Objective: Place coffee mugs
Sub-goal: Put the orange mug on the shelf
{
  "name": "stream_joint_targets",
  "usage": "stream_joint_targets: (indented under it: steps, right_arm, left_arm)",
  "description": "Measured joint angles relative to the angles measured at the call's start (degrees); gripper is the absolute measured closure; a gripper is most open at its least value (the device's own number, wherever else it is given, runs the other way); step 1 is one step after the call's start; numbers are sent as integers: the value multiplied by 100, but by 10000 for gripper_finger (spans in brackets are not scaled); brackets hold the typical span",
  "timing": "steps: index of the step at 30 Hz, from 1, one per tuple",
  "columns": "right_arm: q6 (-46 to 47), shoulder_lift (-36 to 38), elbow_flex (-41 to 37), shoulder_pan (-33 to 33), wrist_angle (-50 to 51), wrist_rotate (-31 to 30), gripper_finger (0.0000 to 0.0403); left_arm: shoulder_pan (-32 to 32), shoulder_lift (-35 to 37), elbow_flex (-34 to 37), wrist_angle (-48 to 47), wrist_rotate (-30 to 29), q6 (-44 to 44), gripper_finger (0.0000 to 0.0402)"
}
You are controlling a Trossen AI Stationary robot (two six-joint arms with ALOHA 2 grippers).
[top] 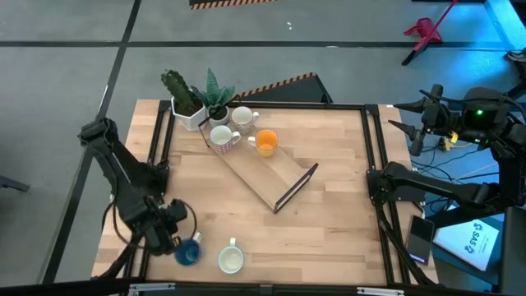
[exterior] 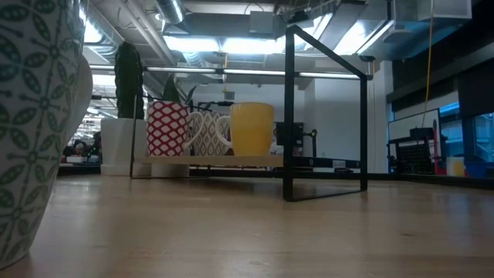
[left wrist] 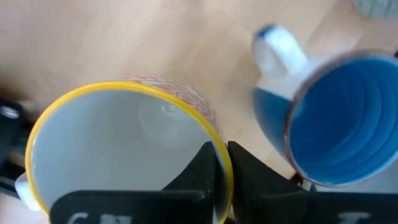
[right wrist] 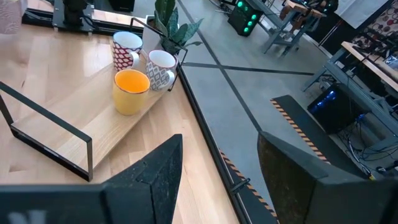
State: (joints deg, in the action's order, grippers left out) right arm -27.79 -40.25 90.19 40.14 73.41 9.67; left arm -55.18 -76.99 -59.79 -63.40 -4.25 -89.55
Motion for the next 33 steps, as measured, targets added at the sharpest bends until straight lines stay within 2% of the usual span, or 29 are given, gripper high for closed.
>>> stream_joint_targets:
  steps: [9,15,20,24,27,33]
  right_arm:
    - [-98,0,0,1,0,1,207]
    - [-103,0,0,1,0,1,207]
    - [-118,0,0,1,0,1,207]
    - [-120,0,0,1,0,1,207]
    - [-120,0,0,1,0,2,207]
    - [-120,0,0,0,2,3,207]
  left_arm:
    - [1195,837,-93,-262,-254,783,385]
    - [2416,840,-611,-35,-643,2221,385]
    - [3567,835,-944,777,-830,3641,385]
    - [4282,527,-1302,1366,-808,4967,385]
    - [4710,98,-1710,1638,-567,5920,385]
    - [5292,-924,-2606,1646,-9,7617,385]
